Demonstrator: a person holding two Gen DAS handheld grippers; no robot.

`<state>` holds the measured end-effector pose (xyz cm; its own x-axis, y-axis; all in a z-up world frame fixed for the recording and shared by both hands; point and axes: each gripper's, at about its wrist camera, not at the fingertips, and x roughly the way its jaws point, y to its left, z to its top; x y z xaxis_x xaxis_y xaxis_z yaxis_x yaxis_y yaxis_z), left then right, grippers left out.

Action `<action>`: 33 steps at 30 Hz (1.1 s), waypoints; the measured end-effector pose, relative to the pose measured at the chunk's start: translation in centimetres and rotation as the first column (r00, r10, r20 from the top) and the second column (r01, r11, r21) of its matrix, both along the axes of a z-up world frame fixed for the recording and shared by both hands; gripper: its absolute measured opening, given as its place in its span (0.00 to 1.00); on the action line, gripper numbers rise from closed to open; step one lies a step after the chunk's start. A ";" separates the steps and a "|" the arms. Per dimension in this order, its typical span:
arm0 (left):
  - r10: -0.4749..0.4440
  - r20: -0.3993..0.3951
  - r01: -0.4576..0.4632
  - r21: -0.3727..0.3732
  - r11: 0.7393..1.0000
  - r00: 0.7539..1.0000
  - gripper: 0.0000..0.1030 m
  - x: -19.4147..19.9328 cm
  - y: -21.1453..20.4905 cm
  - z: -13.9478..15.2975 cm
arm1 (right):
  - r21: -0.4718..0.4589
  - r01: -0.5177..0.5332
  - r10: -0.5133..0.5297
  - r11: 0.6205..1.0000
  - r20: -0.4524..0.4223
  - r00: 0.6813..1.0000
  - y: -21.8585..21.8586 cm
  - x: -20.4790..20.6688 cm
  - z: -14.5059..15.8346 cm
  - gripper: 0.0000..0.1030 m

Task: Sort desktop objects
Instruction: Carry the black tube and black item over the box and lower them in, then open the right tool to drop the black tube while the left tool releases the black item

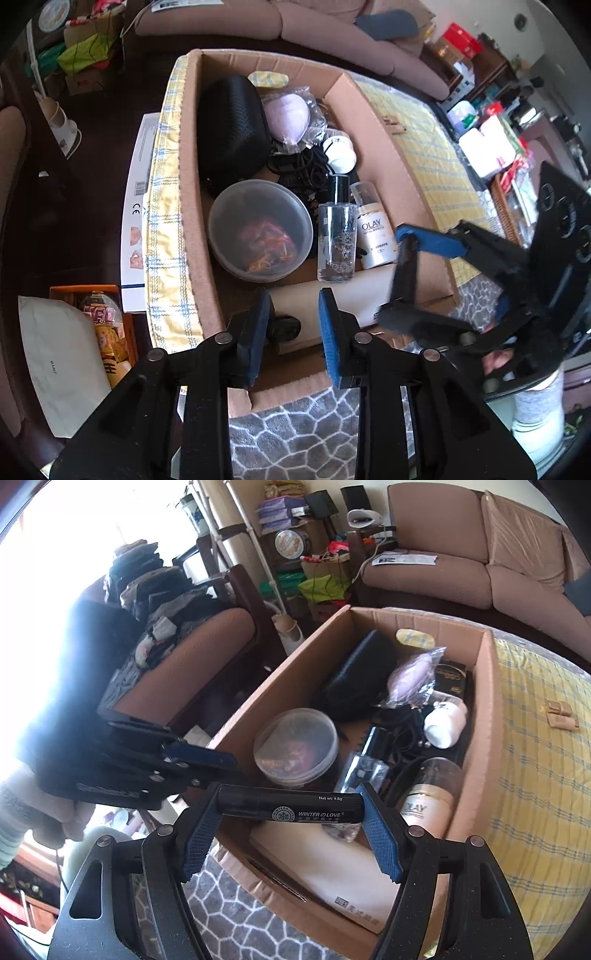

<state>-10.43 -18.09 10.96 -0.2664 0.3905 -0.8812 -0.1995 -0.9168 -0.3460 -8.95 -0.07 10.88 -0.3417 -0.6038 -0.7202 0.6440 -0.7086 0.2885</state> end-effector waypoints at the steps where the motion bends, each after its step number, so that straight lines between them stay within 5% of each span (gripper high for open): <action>1: 0.007 -0.003 -0.007 0.013 1.000 1.000 0.24 0.1 -0.3 0.2 | 0.010 -0.008 0.008 1.000 -0.003 1.000 -0.4 0.1 -0.2 0.72; 14: 0.063 -0.017 -0.060 0.115 0.992 0.998 0.26 -0.2 -2.6 1.4 | 0.089 -0.040 0.038 0.995 0.025 0.999 -5.7 -0.1 -3.5 0.72; 18: 0.055 -0.022 -0.052 0.128 0.990 0.998 0.26 -0.6 -2.4 1.5 | 0.076 -0.025 0.025 0.997 0.008 1.000 -5.1 -0.8 -3.0 0.72; 24: 0.057 -0.020 -0.053 0.155 0.987 0.998 0.29 -2.0 -1.7 1.3 | 0.185 -0.042 0.056 0.982 -0.074 0.996 -3.8 -2.7 -0.8 0.72; 29: 0.080 -0.014 -0.076 0.183 0.980 0.997 0.32 -3.7 -1.6 1.2 | 0.319 -0.162 0.212 0.934 -0.128 0.969 -4.6 -4.8 -0.1 0.72; 33: 0.090 -0.019 -0.084 0.189 0.978 0.996 0.32 -5.0 -1.5 1.0 | 0.452 -0.283 0.376 0.846 -0.131 0.917 -5.8 -6.6 -0.3 0.72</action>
<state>-15.44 -19.62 11.94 -0.3292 0.5226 -0.7865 -0.1334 -0.8503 -0.5092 -15.52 -5.87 10.58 -0.3447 -0.3675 -0.8638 0.8719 -0.4662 -0.1497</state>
